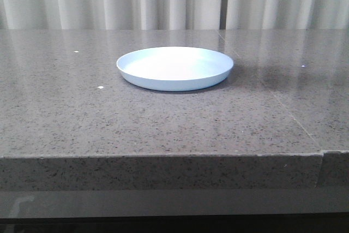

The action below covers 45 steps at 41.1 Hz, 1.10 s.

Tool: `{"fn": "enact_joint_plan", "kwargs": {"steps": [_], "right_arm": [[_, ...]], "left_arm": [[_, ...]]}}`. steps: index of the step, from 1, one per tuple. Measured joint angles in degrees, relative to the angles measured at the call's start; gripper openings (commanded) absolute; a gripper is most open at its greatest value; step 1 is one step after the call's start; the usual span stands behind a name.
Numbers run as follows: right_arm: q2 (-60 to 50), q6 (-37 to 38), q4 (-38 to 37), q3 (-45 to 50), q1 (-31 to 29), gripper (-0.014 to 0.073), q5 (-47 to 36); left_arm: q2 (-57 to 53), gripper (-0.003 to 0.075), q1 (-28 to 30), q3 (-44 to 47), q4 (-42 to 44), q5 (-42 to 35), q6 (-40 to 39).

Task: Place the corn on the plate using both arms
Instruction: 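Lift the corn and carry it over the white plate, then lower the corn onto the plate and open the right gripper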

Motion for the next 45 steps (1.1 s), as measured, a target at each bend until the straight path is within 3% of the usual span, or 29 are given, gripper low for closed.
{"fn": "enact_joint_plan", "kwargs": {"steps": [13, 16, 24, 27, 37, 45], "right_arm": [[8.1, 3.7, 2.3, -0.1, 1.8, 0.0253, -8.7], [10.5, 3.9, 2.3, -0.1, 1.8, 0.0305, -10.0], [15.4, 4.1, 2.3, -0.1, 1.8, 0.0566, -11.5], [15.8, 4.1, 2.3, -0.1, 1.8, 0.0604, -11.6], [13.8, 4.1, -0.1, -0.1, 1.8, 0.0602, -11.1], [4.8, 4.0, -1.6, 0.3, 1.8, 0.0602, -8.1]], "left_arm": [[0.0, 0.0405, 0.0, 0.0, 0.0, 0.0, 0.0], [0.0, 0.0405, 0.0, 0.0, 0.0, 0.0, 0.0], [0.0, 0.0405, 0.0, 0.0, 0.0, 0.0, 0.0], [0.0, 0.0405, 0.0, 0.0, 0.0, 0.0, 0.0], [0.0, 0.0405, 0.0, 0.0, 0.0, 0.0, 0.0], [0.0, 0.0405, 0.0, 0.0, 0.0, 0.0, 0.0]]}}
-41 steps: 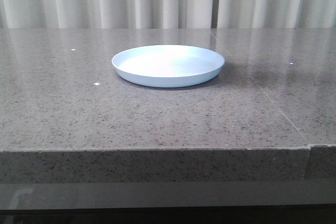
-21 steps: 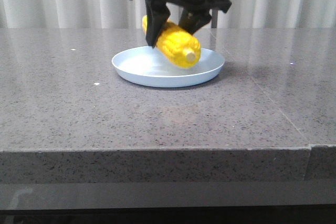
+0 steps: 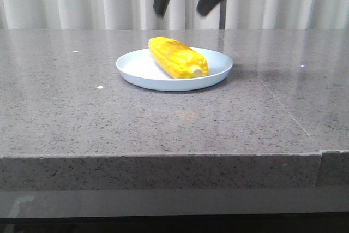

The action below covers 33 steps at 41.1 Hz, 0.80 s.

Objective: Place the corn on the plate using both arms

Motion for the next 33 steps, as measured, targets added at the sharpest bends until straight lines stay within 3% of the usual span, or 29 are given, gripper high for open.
{"fn": "enact_joint_plan", "kwargs": {"steps": [8, 33], "right_arm": [[-13.4, -2.7, -0.6, 6.2, 0.0, 0.0602, 1.2], [-52.9, -2.9, -4.7, 41.1, 0.0, 0.0602, 2.1]], "left_arm": [[0.0, 0.0405, 0.0, 0.0, 0.0, 0.0, 0.0], [0.0, 0.0405, 0.0, 0.0, 0.0, 0.0, 0.0]]}}
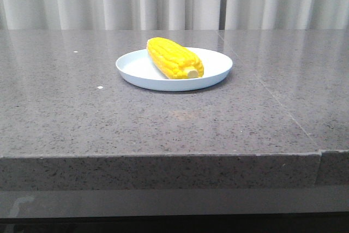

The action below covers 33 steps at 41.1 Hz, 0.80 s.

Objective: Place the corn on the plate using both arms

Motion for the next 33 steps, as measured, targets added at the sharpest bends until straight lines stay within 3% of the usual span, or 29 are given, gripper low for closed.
{"fn": "enact_joint_plan", "kwargs": {"steps": [11, 21, 24, 33], "right_arm": [[-15.4, 1.7, 0.0, 10.0, 0.0, 0.0602, 0.1], [-21.9, 1.9, -0.8, 13.3, 0.0, 0.0584, 0.7], [-22.1, 1.9, -0.9, 13.4, 0.0, 0.0516, 0.7], [-22.1, 1.9, -1.1, 13.4, 0.0, 0.0117, 0.7]], "left_arm": [[0.0, 0.0405, 0.0, 0.0, 0.0, 0.0, 0.0], [0.0, 0.0376, 0.0, 0.0, 0.0, 0.0, 0.0], [0.0, 0.0319, 0.0, 0.0, 0.0, 0.0, 0.0], [0.0, 0.0091, 0.0, 0.0, 0.0, 0.0, 0.0]]}}
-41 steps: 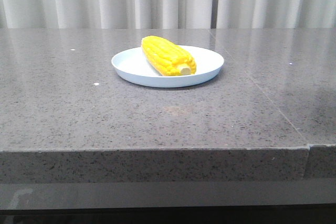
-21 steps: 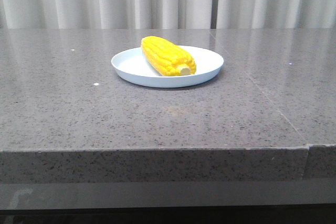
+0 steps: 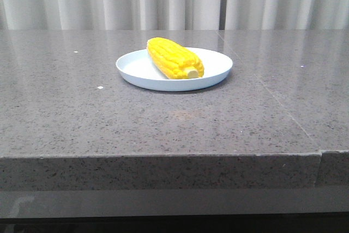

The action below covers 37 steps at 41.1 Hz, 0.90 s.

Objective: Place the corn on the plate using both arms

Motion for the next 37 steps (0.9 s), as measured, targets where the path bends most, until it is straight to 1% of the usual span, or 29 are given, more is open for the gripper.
{"fn": "enact_joint_plan", "kwargs": {"steps": [2, 5, 7, 8, 37], "right_arm": [[0.0, 0.1, 0.0, 0.0, 0.0, 0.0049, 0.0], [0.0, 0.1, 0.0, 0.0, 0.0, -0.0028, 0.1], [0.0, 0.1, 0.0, 0.0, 0.0, -0.0067, 0.1], [0.0, 0.1, 0.0, 0.0, 0.0, -0.0074, 0.1], [0.0, 0.1, -0.1, 0.0, 0.0, -0.0067, 0.1]], "left_arm": [[0.0, 0.0053, 0.0, 0.0, 0.0, 0.0, 0.0], [0.0, -0.0009, 0.0, 0.0, 0.0, 0.0, 0.0], [0.0, -0.0020, 0.0, 0.0, 0.0, 0.0, 0.0], [0.0, -0.0020, 0.0, 0.0, 0.0, 0.0, 0.0], [-0.3, -0.0020, 0.0, 0.3, 0.0, -0.2, 0.0]]}}
